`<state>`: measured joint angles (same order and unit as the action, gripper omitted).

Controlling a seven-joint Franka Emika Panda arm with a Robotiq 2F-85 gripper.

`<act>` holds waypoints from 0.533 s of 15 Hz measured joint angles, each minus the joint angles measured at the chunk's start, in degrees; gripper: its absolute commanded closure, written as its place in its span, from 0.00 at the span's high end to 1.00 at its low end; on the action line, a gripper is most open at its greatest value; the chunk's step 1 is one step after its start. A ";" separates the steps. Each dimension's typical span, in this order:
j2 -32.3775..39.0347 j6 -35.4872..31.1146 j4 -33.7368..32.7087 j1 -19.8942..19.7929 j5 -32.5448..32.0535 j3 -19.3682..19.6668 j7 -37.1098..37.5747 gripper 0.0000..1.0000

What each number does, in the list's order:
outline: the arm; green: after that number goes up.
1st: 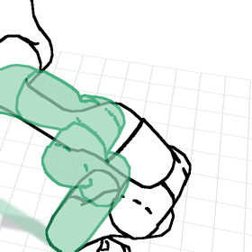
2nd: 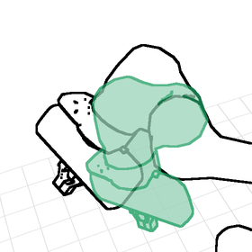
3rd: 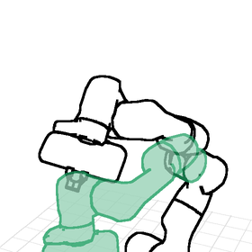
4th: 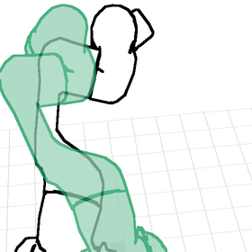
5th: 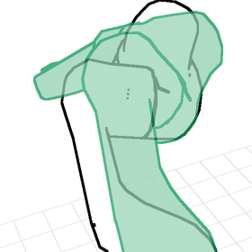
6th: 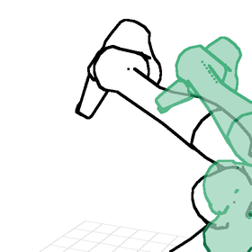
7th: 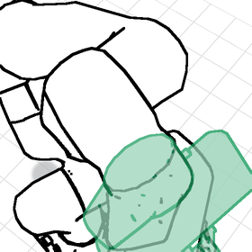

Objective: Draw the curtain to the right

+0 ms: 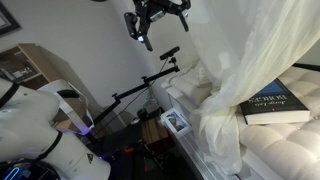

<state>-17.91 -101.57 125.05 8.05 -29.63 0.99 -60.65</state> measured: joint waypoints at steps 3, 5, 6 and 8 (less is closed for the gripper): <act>-2.41 -4.53 2.01 1.22 4.40 -0.45 -5.69 1.00; -4.66 -5.54 3.41 1.93 8.53 -0.36 -10.95 1.00; -5.86 -5.64 4.01 2.22 10.62 -0.09 -13.90 1.00; -8.05 -5.67 4.60 2.60 15.05 0.96 -20.18 1.00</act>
<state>-25.97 -107.24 129.65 10.65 -14.58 1.95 -80.84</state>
